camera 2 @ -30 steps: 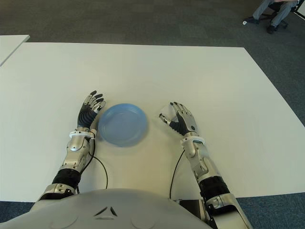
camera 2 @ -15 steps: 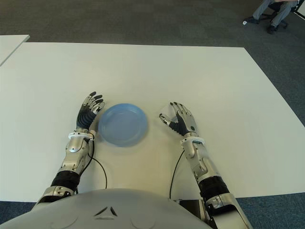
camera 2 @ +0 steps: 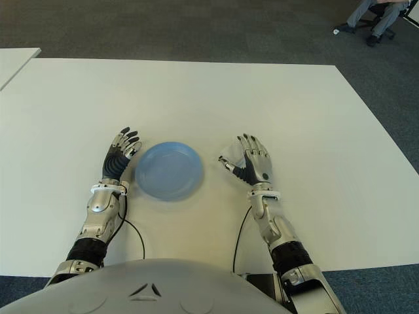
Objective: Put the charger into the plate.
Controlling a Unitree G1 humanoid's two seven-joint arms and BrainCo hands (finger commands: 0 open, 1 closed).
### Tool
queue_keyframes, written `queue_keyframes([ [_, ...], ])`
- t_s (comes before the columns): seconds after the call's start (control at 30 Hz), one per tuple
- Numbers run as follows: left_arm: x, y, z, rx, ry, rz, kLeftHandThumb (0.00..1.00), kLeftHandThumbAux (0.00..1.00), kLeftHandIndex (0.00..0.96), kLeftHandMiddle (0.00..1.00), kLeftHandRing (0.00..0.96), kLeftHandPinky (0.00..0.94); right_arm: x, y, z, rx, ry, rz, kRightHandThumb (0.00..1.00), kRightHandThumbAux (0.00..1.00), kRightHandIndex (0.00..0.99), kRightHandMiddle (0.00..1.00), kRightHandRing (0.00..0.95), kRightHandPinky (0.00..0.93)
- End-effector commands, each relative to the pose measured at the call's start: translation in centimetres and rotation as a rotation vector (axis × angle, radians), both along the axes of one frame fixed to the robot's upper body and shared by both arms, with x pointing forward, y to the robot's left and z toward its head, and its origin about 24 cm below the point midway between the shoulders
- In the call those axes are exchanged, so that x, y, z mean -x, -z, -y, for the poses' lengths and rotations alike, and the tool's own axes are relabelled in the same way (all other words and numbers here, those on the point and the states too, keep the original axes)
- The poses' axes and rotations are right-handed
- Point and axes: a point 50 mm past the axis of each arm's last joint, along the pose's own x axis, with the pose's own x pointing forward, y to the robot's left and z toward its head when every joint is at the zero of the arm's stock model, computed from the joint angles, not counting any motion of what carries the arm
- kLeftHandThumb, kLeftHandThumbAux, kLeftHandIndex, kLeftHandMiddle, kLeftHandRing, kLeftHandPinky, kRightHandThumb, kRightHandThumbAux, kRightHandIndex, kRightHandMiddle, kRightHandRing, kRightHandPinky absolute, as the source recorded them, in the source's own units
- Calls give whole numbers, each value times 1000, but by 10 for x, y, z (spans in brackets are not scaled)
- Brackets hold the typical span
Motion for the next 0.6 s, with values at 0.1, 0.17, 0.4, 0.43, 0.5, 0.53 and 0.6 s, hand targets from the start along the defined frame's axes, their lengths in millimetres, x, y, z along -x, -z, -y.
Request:
queue_keyframes([
  [0.1, 13, 14, -3, 15, -5, -93, 0, 553, 109, 182, 190, 210, 8, 15, 3, 40, 28, -44, 323, 305, 0, 0, 0, 28],
  [0.17, 13, 14, -4, 16, -5, -93, 0, 552, 109, 182, 189, 207, 8, 15, 3, 42, 29, -43, 331, 305, 0, 0, 0, 29],
  [0.4, 14, 12, -4, 19, -6, -93, 0, 547, 105, 178, 184, 198, 9, 15, 3, 46, 29, -44, 343, 301, 0, 0, 0, 38],
  [0.43, 14, 12, -4, 20, -6, -93, 0, 546, 104, 177, 183, 196, 9, 15, 3, 46, 29, -44, 344, 301, 0, 0, 0, 40],
  [0.5, 15, 12, -5, 19, -6, -92, 0, 545, 104, 176, 182, 195, 9, 15, 3, 46, 29, -44, 344, 300, 0, 0, 0, 42],
  [0.53, 15, 12, -5, 18, -6, -91, 0, 545, 102, 175, 181, 193, 10, 16, 4, 47, 29, -45, 343, 299, 0, 0, 0, 38],
  [0.6, 15, 11, -5, 16, -5, -90, 0, 544, 102, 174, 180, 195, 10, 16, 4, 46, 29, -46, 342, 299, 0, 0, 0, 34],
])
